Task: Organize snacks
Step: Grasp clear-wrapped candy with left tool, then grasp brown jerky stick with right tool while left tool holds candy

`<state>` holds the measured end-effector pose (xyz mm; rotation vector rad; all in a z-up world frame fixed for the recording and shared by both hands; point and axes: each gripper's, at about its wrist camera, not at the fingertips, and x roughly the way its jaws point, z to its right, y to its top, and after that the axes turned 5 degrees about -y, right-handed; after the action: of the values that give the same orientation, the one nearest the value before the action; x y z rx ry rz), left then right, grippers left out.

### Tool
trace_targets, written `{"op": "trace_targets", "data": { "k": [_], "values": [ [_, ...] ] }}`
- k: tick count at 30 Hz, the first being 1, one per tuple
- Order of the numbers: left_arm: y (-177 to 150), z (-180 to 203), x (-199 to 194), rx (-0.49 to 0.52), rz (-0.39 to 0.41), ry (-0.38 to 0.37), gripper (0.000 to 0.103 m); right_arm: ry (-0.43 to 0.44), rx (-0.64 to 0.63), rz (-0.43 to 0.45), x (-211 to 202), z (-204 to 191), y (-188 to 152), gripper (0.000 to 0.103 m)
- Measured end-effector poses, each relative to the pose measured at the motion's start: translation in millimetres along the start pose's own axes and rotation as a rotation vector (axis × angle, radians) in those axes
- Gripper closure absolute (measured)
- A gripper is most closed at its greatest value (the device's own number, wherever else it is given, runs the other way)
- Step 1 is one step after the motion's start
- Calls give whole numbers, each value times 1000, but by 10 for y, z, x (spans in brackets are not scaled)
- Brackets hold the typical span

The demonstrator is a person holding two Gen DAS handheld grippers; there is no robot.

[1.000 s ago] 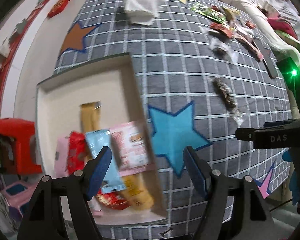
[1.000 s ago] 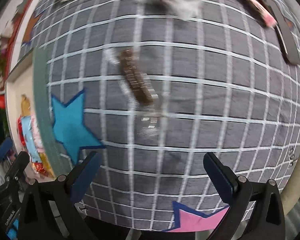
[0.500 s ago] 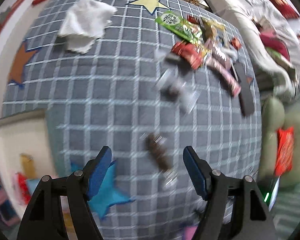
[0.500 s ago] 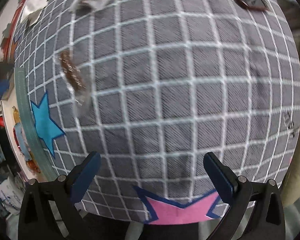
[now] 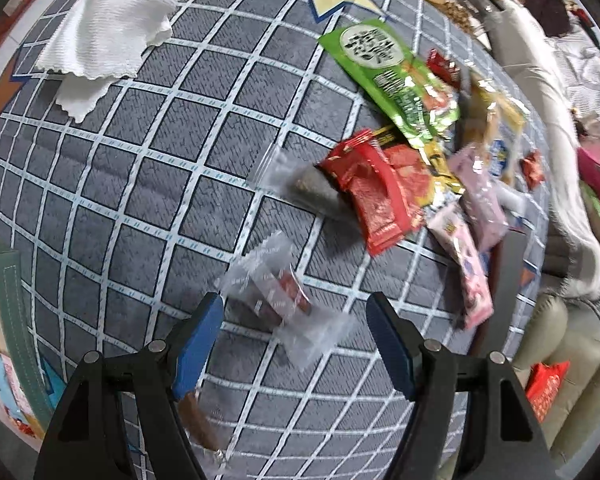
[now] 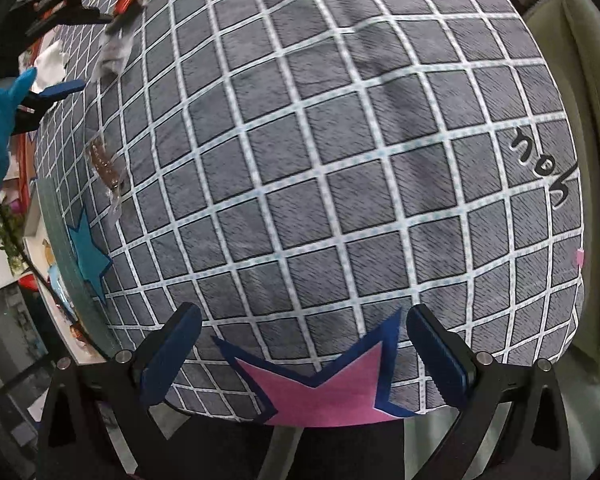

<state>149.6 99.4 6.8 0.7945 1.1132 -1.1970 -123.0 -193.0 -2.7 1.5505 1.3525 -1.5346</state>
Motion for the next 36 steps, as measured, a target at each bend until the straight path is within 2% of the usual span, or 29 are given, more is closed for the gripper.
{"op": "trace_targets", "data": {
  "k": [4, 5, 6, 9, 11, 14, 18, 21, 29, 33, 36],
  "values": [
    [1, 48, 121, -5, -15, 44, 26, 12, 7, -5, 48, 121, -82, 0],
    [-9, 56, 137, -3, -16, 52, 35, 13, 7, -6, 57, 123, -71, 0],
    [-19, 60, 154, 0, -18, 57, 51, 14, 7, -7, 63, 143, -100, 0],
    [-73, 70, 179, 22, -20, 56, 73, 10, 3, -8, 67, 173, -134, 0],
    [-105, 47, 179, 41, -25, 22, 73, 5, 2, -8, 83, 40, -149, 0],
    [-199, -24, 89, 115, -3, 16, 73, -7, -11, -9, 69, 48, -128, 0],
    [-491, -224, -210, 270, 54, 4, 73, -27, -44, -11, 73, -81, -122, 0],
    [-747, -408, -413, 336, 85, 8, 73, -44, -92, -11, 56, -300, -86, 0],
    [-1443, -1209, -738, 350, 35, 37, 73, -98, -295, 33, -18, -1113, 217, 0],
    [-1735, -1458, -809, 354, 23, 51, 73, -138, -407, 55, 3, -1400, 333, 0],
    [-1823, -1541, -866, 345, 30, 54, 73, -169, -474, 59, 75, -1545, 373, 0]
  ]
}}
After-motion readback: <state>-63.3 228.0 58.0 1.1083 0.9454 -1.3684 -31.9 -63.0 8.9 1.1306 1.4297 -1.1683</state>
